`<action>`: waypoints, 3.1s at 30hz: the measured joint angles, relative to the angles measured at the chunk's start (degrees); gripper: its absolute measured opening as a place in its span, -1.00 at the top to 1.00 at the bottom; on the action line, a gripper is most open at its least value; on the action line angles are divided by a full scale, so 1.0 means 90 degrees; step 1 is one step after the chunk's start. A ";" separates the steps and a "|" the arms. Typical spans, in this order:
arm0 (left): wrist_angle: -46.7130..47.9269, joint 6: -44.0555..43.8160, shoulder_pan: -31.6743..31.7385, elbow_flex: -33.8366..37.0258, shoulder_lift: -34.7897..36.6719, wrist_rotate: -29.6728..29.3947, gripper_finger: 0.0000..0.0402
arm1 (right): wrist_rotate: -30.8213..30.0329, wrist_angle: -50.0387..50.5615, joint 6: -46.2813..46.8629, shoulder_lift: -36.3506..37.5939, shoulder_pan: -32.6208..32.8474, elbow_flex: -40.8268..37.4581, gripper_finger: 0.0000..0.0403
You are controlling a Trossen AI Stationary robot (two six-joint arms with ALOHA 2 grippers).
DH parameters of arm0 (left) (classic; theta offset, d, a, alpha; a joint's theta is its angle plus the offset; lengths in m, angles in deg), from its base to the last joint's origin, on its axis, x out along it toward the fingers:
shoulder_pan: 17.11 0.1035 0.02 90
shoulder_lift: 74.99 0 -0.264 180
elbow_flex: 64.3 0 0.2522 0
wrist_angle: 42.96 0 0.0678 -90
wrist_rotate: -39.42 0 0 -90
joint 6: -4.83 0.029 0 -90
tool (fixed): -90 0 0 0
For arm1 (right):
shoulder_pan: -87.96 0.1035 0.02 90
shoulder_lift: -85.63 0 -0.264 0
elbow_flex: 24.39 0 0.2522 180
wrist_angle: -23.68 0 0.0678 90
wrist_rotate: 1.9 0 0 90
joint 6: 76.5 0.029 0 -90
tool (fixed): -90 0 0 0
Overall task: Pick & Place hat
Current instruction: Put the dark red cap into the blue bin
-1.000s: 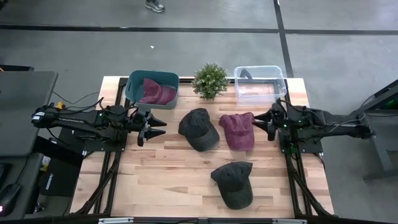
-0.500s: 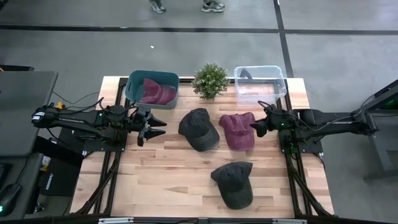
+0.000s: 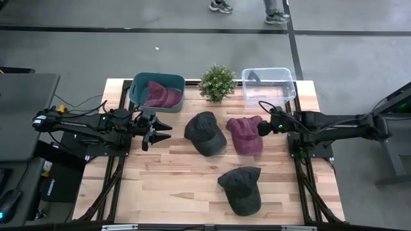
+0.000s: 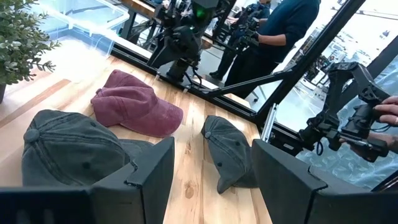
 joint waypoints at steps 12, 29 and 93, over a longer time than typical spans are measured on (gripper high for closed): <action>0.0000 -0.0002 0.0000 0.0000 0.0000 -0.0002 -0.03 | 0.0732 -0.0776 -0.0337 -0.0917 -0.0207 0.0000 -0.06; 0.0000 -0.0002 0.0001 0.0000 0.0000 -0.0001 -0.03 | 0.0787 -0.0828 -0.0391 -0.1835 -0.0010 0.0525 -0.41; 0.0000 0.0000 0.0002 0.0000 0.0000 0.0000 -0.03 | 0.0446 0.0500 -0.0914 -0.4697 -0.0103 0.2363 0.96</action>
